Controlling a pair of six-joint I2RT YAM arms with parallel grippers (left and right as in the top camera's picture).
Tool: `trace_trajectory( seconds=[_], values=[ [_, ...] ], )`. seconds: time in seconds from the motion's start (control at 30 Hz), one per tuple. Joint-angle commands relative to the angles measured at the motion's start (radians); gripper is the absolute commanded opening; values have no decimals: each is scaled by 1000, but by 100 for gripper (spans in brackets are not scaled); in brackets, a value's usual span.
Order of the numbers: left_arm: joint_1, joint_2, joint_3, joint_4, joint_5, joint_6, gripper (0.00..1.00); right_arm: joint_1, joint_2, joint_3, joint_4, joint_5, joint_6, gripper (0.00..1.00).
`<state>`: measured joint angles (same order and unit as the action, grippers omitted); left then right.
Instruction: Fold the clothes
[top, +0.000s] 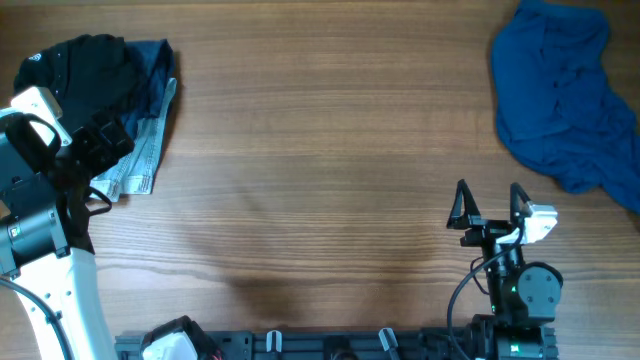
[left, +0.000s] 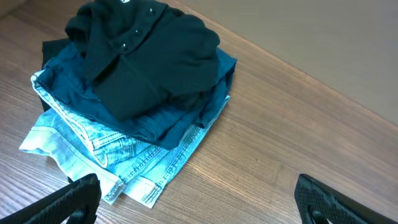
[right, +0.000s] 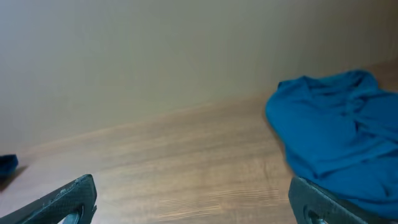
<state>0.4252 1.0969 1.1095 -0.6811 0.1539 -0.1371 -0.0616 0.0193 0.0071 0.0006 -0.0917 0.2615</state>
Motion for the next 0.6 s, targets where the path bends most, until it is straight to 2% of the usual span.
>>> trace_trajectory(
  seconds=[0.0, 0.57],
  values=[
    [-4, 3, -2, 3, 5, -9, 100, 5, -16, -1, 2, 18, 7, 100],
    [-4, 3, -2, 2, 5, -9, 100, 5, -8, -1, 2, 18, 7, 100]
  ],
)
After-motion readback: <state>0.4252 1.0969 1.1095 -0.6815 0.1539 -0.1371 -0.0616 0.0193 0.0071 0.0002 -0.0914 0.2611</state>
